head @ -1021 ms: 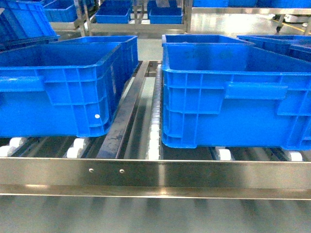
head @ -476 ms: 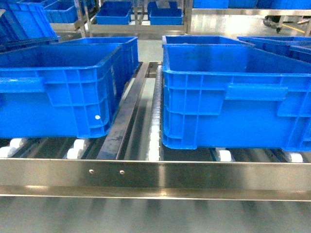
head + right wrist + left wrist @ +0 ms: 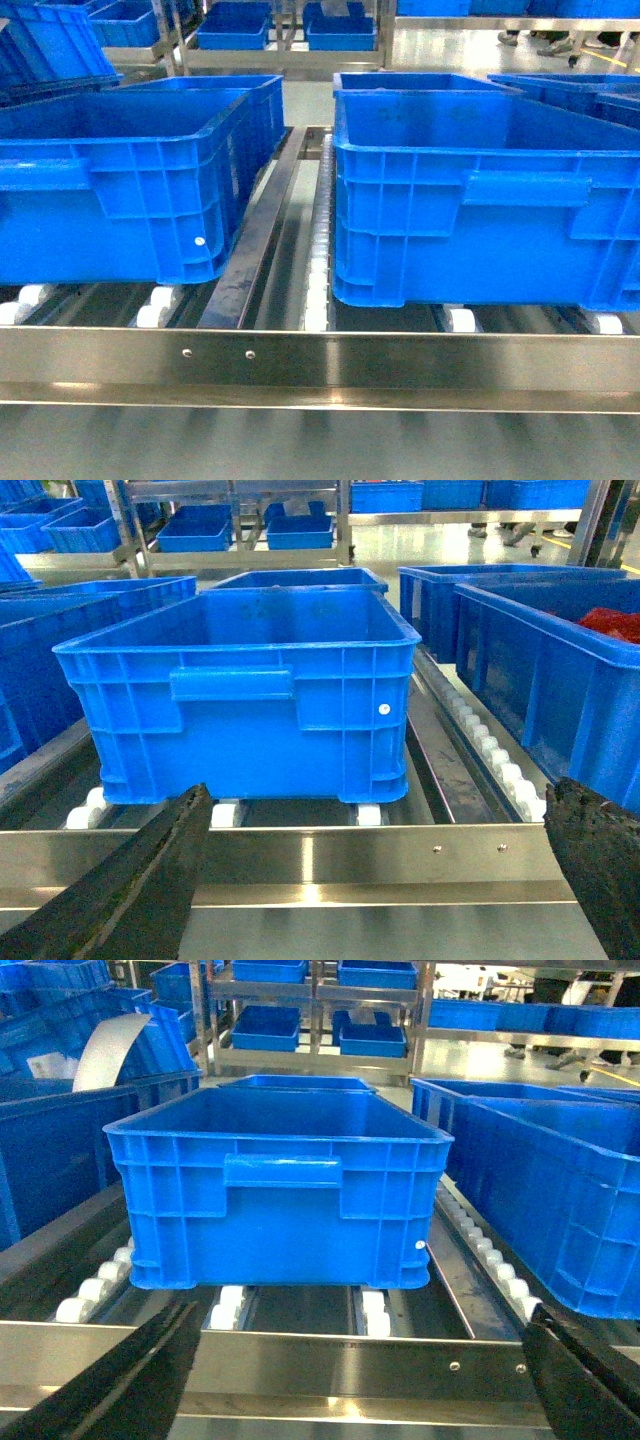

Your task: Sort blue parts and orange caps into right shelf containers

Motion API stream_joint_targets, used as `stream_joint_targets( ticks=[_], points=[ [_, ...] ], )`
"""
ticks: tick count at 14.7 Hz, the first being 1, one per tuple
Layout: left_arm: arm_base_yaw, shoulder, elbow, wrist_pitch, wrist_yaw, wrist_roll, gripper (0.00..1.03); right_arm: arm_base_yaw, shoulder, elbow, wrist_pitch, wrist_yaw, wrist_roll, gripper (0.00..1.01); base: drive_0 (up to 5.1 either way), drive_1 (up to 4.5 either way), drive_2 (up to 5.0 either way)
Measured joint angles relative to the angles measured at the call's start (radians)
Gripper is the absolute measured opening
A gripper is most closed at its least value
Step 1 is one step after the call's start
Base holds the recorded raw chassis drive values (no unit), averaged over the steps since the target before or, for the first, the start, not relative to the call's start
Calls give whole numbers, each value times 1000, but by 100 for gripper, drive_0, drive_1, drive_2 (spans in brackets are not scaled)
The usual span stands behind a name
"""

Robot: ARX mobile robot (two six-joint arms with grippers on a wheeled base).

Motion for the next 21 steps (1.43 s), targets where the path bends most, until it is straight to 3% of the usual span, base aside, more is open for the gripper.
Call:
stream_joint_targets(
  ticks=[1, 21],
  points=[
    [0, 0, 0, 0, 0, 1, 99, 0, 0, 0, 0, 0, 0, 98, 0, 0, 0],
    [0, 0, 0, 0, 0, 1, 98, 0, 0, 0, 0, 0, 0, 98, 0, 0, 0]
  ],
)
